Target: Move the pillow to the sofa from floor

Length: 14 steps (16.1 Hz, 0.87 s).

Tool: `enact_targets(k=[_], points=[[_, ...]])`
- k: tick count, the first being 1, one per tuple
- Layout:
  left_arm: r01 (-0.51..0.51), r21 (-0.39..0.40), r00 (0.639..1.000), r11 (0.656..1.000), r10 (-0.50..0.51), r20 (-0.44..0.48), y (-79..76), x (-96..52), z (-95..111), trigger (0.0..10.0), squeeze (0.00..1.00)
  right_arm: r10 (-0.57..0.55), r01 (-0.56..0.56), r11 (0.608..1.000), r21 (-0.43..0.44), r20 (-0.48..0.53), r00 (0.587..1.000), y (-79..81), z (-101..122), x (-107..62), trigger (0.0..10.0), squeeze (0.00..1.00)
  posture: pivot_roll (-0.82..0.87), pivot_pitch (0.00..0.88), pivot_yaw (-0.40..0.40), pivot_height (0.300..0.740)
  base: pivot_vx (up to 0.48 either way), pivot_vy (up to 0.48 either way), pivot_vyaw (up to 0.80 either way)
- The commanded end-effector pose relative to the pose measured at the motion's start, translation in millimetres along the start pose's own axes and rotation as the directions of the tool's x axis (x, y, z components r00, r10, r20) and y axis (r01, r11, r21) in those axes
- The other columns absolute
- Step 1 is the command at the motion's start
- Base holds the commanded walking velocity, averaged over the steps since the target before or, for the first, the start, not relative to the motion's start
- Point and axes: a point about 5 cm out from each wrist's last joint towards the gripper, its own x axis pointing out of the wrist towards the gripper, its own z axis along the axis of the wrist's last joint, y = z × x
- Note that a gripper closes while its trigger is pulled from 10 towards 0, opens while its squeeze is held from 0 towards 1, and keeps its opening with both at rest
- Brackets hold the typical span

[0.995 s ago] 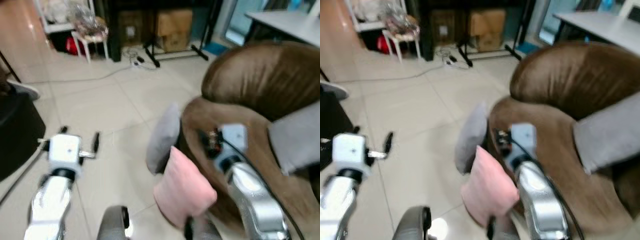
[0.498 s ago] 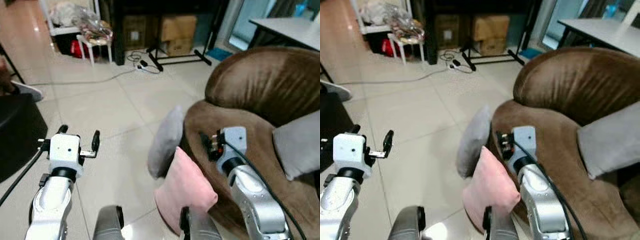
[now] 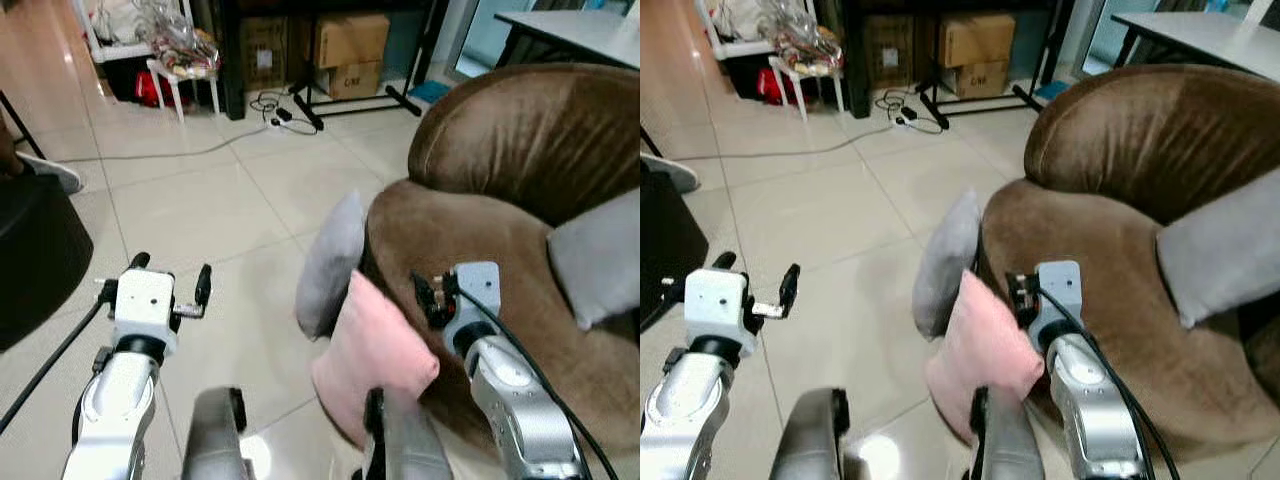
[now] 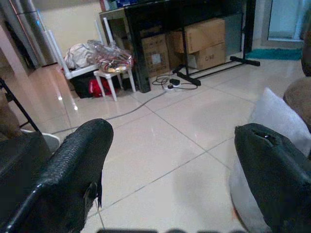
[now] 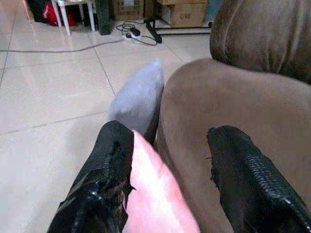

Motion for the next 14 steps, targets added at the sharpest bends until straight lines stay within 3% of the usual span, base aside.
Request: enact_targets(k=[1, 5, 8, 10, 11, 12, 14], points=[[0.013, 0.012, 1.0, 1.0, -0.013, -0.004, -1.4, 2.1, -0.9, 10.0, 0.0, -0.013, 0.013, 1.0, -0.003, 0.004, 1.0, -6.6, 2.2, 2.8, 10.0, 0.0, -0.02, 0.0, -0.061, 0.512, 0.0, 0.0, 0.0], [0.038, 0.02, 0.999, 0.999, -0.038, -0.013, -1.3, 8.3, -3.2, 10.0, 0.0, 0.001, -0.001, 1.0, -0.006, -0.004, 1.0, -2.1, 3.6, 12.0, 10.0, 0.0, -0.03, 0.0, -0.037, 0.467, 0.0, 0.0, 0.0], [0.063, 0.026, 0.998, 0.998, -0.063, -0.012, -2.8, 17.3, -4.5, 10.0, 0.0, 0.026, -0.028, 0.998, -0.065, -0.034, 0.999, 4.5, 1.3, 19.2, 10.0, 0.0, -0.05, 0.0, -0.029, 0.442, 0.0, 0.0, 0.0], [0.078, 0.027, 0.997, 0.997, -0.077, -0.007, -3.9, 20.0, -2.7, 10.0, 0.0, 0.042, -0.044, 0.999, -0.023, -0.048, 0.998, 4.3, -2.8, 22.1, 10.0, 0.0, -0.06, 0.0, -0.025, 0.442, 0.0, 0.0, 0.0], [0.086, 0.031, 0.996, 0.996, -0.086, -0.006, -4.2, 20.7, -2.4, 10.0, 0.0, 0.046, -0.047, 0.999, -0.016, -0.051, 0.998, 4.5, -3.7, 23.3, 10.0, 0.25, -0.06, 0.0, -0.023, 0.442, 0.0, 0.0, 0.0], [0.095, 0.034, 0.995, 0.995, -0.095, -0.005, -4.2, 21.9, -2.6, 10.0, 0.0, 0.054, -0.054, 0.999, -0.004, -0.049, 0.997, 4.4, -4.0, 25.3, 10.0, 1.0, -0.07, 0.0, -0.025, 0.442, 0.0, 0.0, 0.0], [0.111, 0.039, 0.994, 0.993, -0.111, -0.002, -4.2, 23.0, -2.6, 10.0, 0.0, 0.056, -0.055, 0.998, 0.017, -0.038, 0.998, 3.4, -3.4, 28.6, 10.0, 1.0, -0.06, 0.0, -0.033, 0.442, 0.0, 0.0, 0.0]])
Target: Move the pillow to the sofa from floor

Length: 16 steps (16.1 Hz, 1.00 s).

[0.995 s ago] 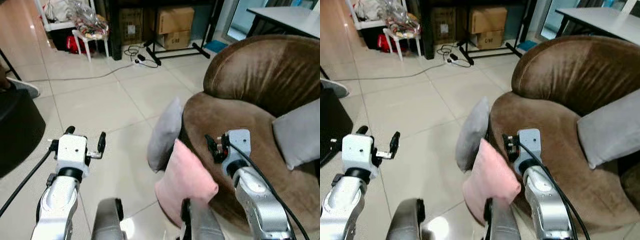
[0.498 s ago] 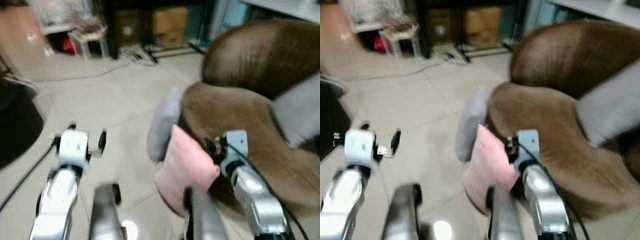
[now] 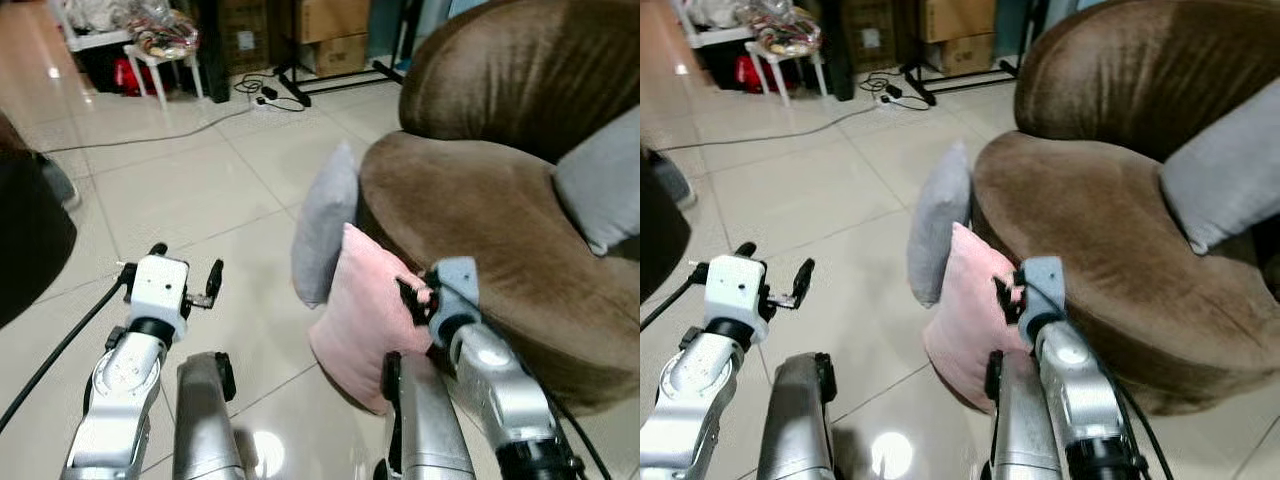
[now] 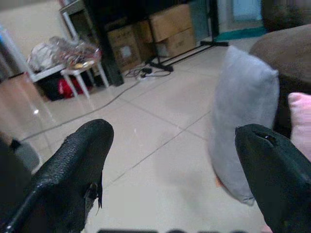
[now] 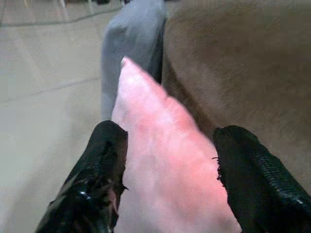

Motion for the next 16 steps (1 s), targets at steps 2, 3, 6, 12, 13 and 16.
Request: enact_targets(k=[2, 3, 6, 12, 13, 16], points=[[0.061, 0.016, 0.998, 0.998, -0.061, -0.001, -3.1, -0.1, 1.6, 10.0, 0.0, 0.0, 0.0, 1.0, 0.005, -0.005, 1.0, -0.9, 1.1, 7.9, 10.0, 1.0, -0.05, 0.044, -0.043, 0.442, 0.0, 0.0, 0.0], [0.107, 0.014, 0.994, 0.994, -0.106, -0.005, -5.7, -1.7, 2.5, 10.0, 0.0, -0.016, 0.016, 1.0, 0.001, -0.013, 1.0, -2.9, 2.9, 15.3, 10.0, 1.0, -0.03, 0.102, -0.042, 0.442, 0.0, 0.0, 0.0], [0.252, 0.012, 0.968, 0.968, -0.252, -0.015, -14.0, -15.5, 4.2, 10.0, 0.0, -0.066, 0.064, 0.997, -0.048, -0.035, 0.997, -9.2, 8.5, 33.8, 10.0, 1.0, -0.03, 0.183, -0.034, 0.442, 0.0, 0.0, 0.0], [0.385, 0.024, 0.922, 0.923, -0.384, -0.044, -10.8, -45.7, 13.6, 10.0, 0.0, -0.082, 0.05, 0.976, -0.214, -0.144, 0.986, -5.0, 4.5, 57.8, 10.0, 0.0, -0.01, 0.288, -0.063, 0.442, 0.0, 0.0, 0.0], [0.392, 0.017, 0.919, 0.92, -0.39, -0.053, -11.1, -51.6, 14.5, 10.0, 0.0, -0.081, 0.034, 0.969, -0.244, -0.183, 0.98, -3.7, -2.5, 58.8, 10.0, 0.0, -0.01, 0.288, -0.069, 0.442, 0.0, 0.0, 0.0], [0.403, 0.004, 0.913, 0.915, -0.401, -0.07, -13.1, -58.1, 15.3, 10.0, 0.0, -0.173, 0.123, 0.953, -0.278, -0.166, 0.971, -9.9, -4.1, 59.8, 3.0, 0.0, -0.01, 0.289, -0.078, 0.442, 0.0, 0.0, 0.0]])
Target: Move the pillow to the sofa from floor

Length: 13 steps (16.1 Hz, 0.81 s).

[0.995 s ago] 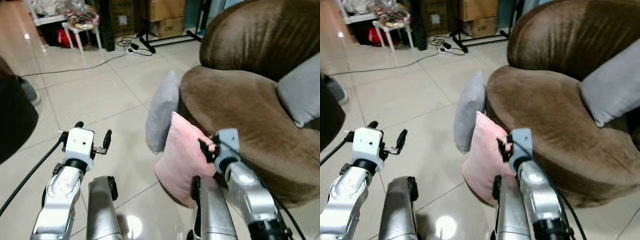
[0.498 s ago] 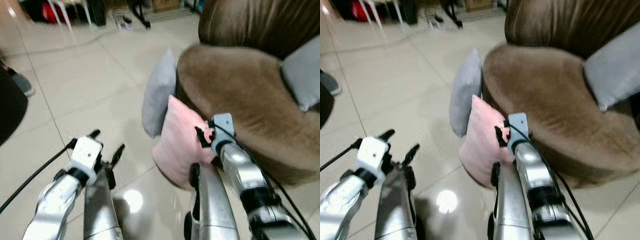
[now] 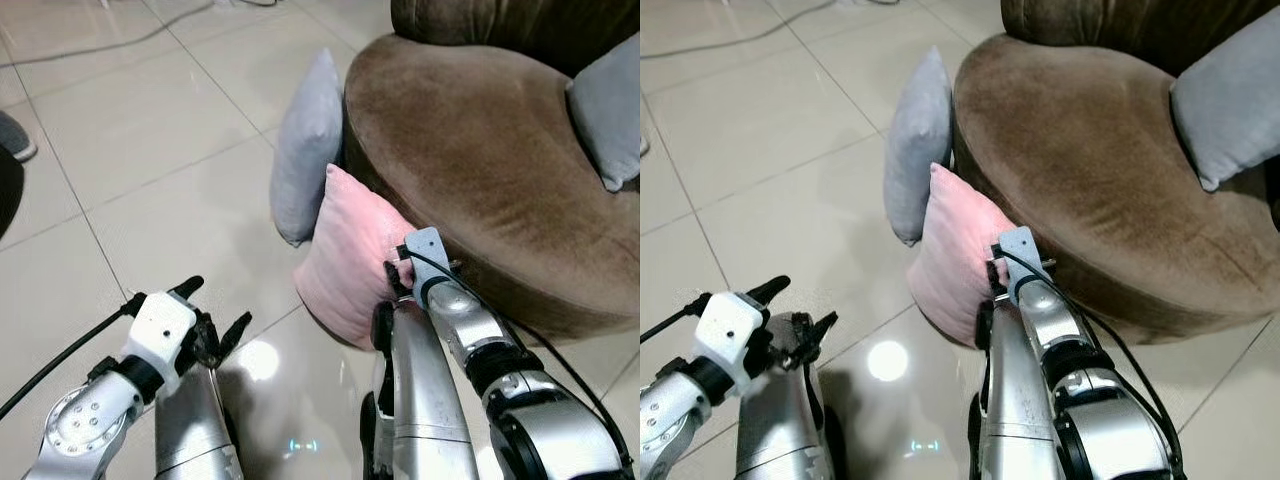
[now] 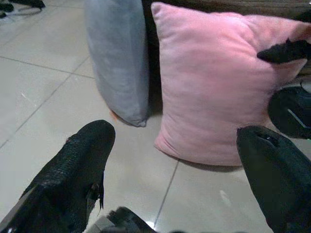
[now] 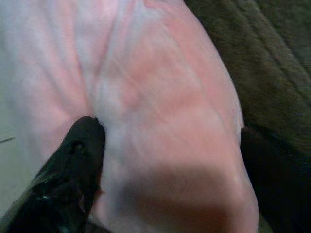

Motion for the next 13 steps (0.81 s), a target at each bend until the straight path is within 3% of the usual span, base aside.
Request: enact_targets(k=[1, 13], points=[[0.02, -0.01, 1.0, 1.0, -0.02, -0.009, -3.5, -3.3, 0.5, 10.0, 0.0, -0.016, 0.016, 1.0, 0.011, -0.043, 0.999, -0.3, -11.6, -0.6, 0.0, 0.0, -0.01, 0.287, -0.078, 0.442, 0.0, 0.0, 0.0], [0.042, -0.011, 0.999, 0.999, -0.042, -0.006, -1.6, 7.3, 1.7, 10.0, 0.0, 0.089, -0.088, 0.995, 0.045, -0.014, 0.996, 16.9, -9.4, 0.0, 0.0, 0.0, -0.01, 0.239, -0.051, 0.442, 0.0, 0.0, 0.0]])
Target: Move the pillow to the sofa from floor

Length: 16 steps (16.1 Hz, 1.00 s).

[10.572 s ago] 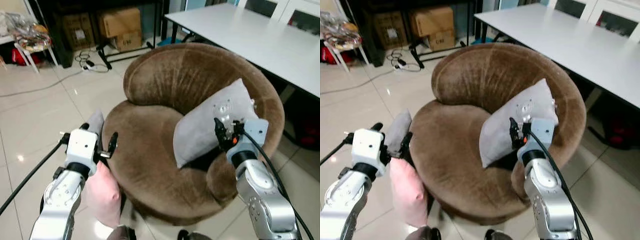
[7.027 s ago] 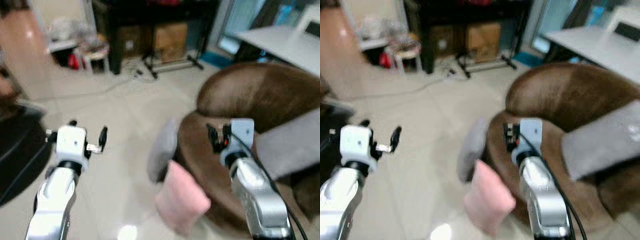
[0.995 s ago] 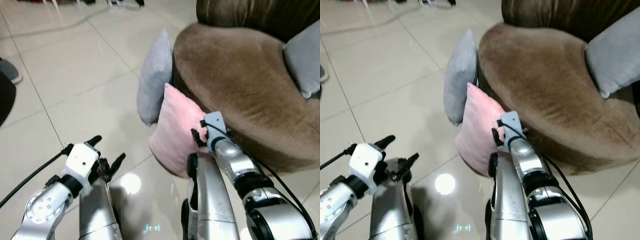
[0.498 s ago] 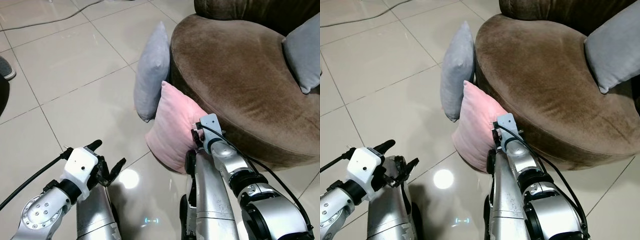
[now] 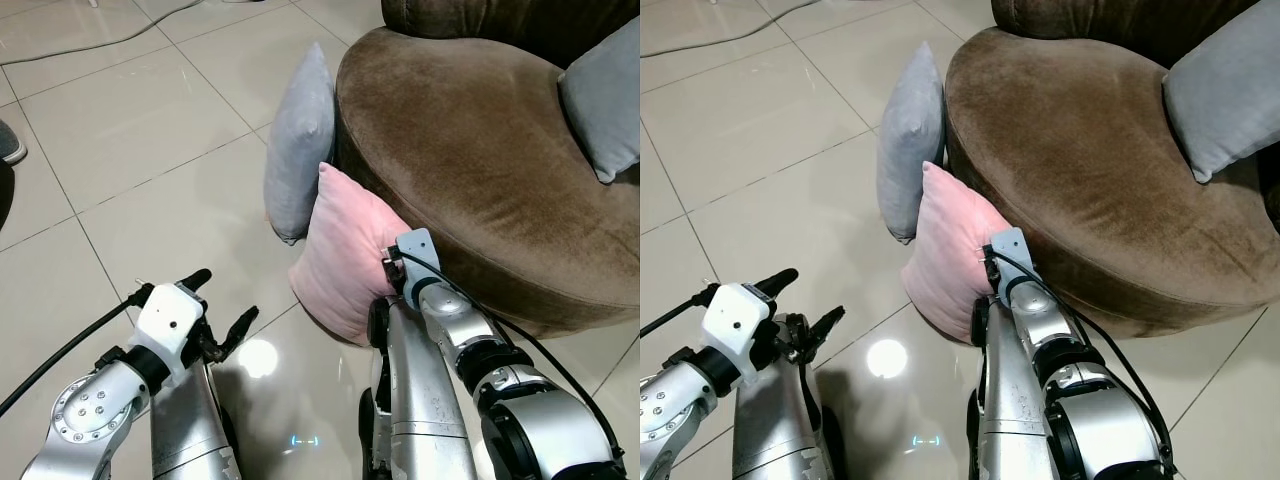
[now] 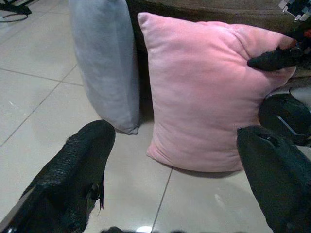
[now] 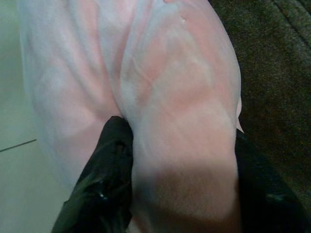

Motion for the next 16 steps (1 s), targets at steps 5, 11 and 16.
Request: enact_targets(k=[5, 11, 16], points=[[0.018, -0.021, 1.0, 1.0, -0.019, -0.024, -4.1, -0.3, -6.0, 10.0, 0.0, 0.02, -0.019, 1.0, 0.014, -0.041, 0.999, 3.2, -9.3, -0.7, 0.0, 0.0, -0.01, 0.225, -0.053, 0.442, 0.0, 0.0, 0.0], [0.008, -0.03, 1.0, 1.0, -0.009, -0.021, -6.8, 4.9, -8.7, 10.0, 0.0, 0.034, -0.033, 0.999, 0.016, -0.037, 0.999, 8.0, -9.4, -0.5, 0.0, 0.0, -0.01, 0.19, -0.049, 0.442, 0.0, 0.0, 0.0], [-0.06, -0.061, 0.998, 0.996, 0.059, -0.017, -6.8, 9.9, -12.4, 10.0, 0.0, 0.14, -0.147, 0.983, 0.11, 0.074, 0.987, 18.8, -5.1, -4.4, 0.0, 0.0, -0.01, 0.062, -0.028, 0.442, 0.0, 0.0, 0.0]])
